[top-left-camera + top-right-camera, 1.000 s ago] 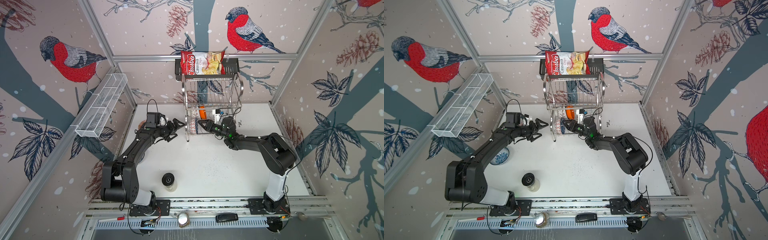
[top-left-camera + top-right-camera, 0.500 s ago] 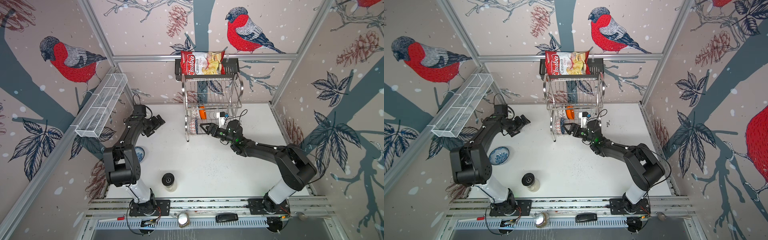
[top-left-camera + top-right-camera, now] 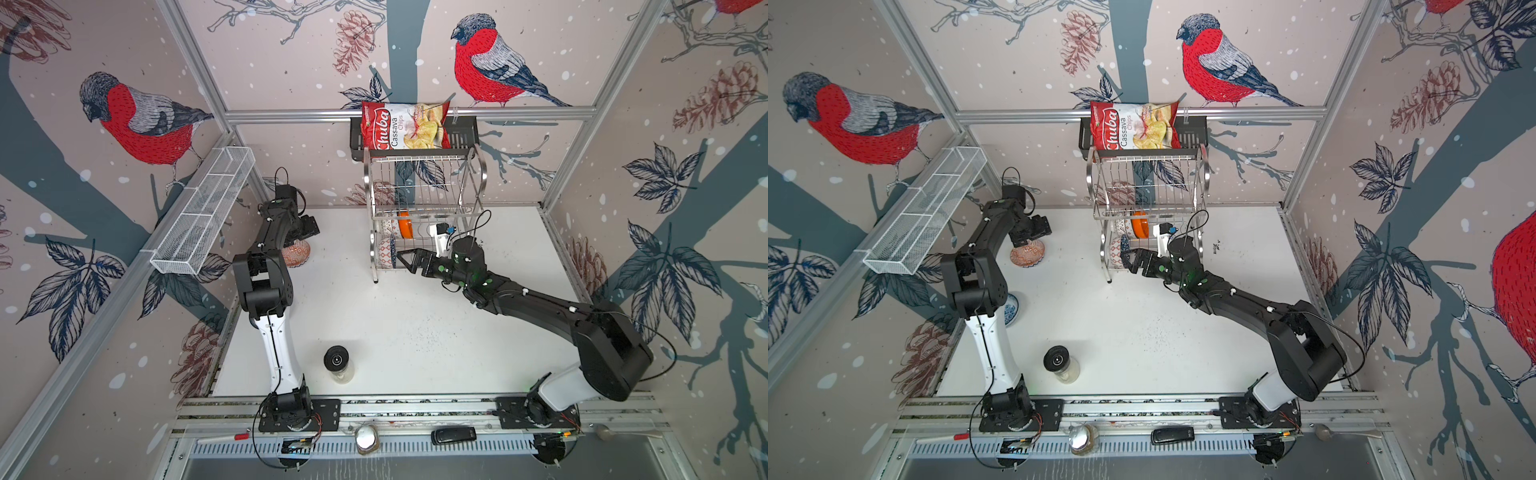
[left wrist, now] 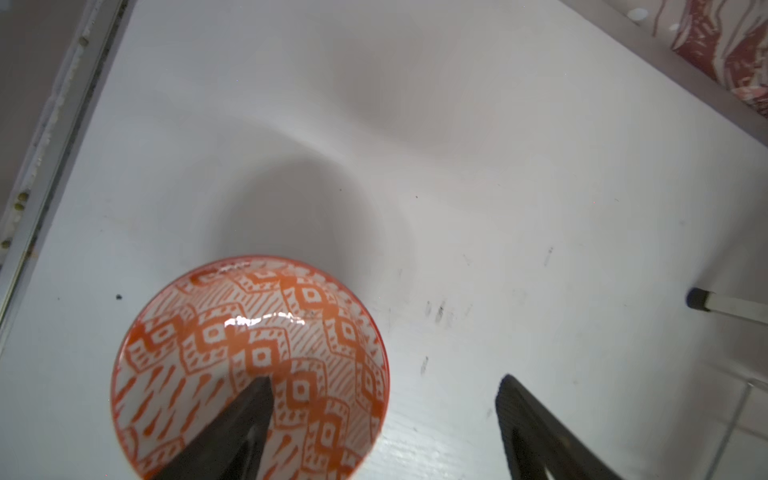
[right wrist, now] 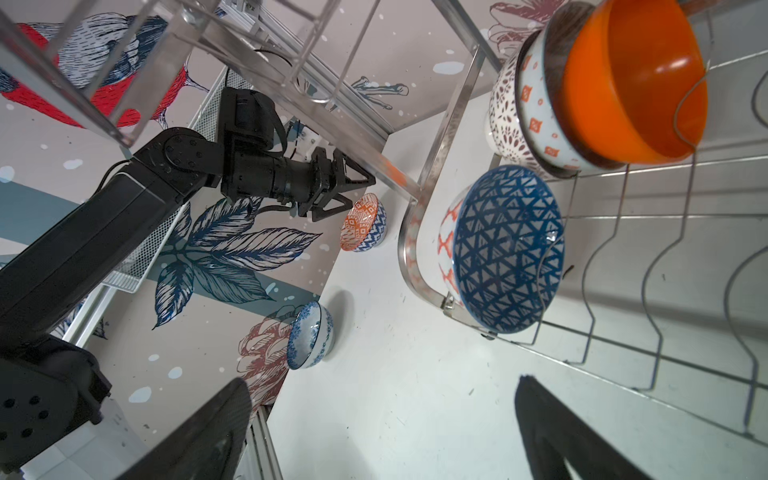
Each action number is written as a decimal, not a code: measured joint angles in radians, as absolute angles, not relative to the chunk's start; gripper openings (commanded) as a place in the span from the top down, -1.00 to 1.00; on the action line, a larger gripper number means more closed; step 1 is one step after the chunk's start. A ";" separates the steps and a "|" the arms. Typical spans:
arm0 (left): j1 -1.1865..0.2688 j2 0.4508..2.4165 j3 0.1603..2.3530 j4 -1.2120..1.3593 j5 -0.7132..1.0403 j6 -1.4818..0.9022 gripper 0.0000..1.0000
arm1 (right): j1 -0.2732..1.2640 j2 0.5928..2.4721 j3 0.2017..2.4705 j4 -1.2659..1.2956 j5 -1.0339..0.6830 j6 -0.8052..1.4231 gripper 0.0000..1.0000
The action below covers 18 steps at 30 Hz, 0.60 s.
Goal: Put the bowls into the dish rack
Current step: 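Open the right gripper off the blue bowl while the left gripper reaches the patterned bowl, then grasp the orange-and-blue patterned bowl rim with the left gripper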
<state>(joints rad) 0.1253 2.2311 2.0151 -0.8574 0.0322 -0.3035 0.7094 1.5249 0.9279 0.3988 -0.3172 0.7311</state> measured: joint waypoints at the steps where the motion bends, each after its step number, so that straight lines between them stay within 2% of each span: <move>1: 0.122 2.249 2.035 -0.865 0.019 -0.295 -0.58 | 0.708 1.525 0.935 0.378 -0.315 0.722 -0.99; 5: 0.100 2.297 2.070 -0.904 -0.025 -0.270 -0.45 | 0.706 1.523 0.972 0.293 -0.300 0.671 -0.99; 8: 0.083 2.324 2.078 -0.915 -0.046 -0.258 -0.24 | 0.704 1.520 0.997 0.253 -0.294 0.630 -0.99; 10: 0.070 2.337 2.086 -0.929 -0.063 -0.250 -0.18 | 0.704 1.515 1.005 0.233 -0.287 0.609 -0.99; 15: 0.039 2.358 2.096 -0.937 -0.119 -0.230 0.10 | 0.700 1.510 1.019 0.194 -0.263 0.575 -1.00; 17: 0.031 2.359 2.091 -0.939 -0.134 -0.229 0.27 | 0.694 1.510 1.024 0.176 -0.251 0.567 -0.99; 18: 0.030 2.359 2.085 -0.939 -0.139 -0.226 0.28 | 0.691 1.510 1.028 0.165 -0.249 0.567 -0.99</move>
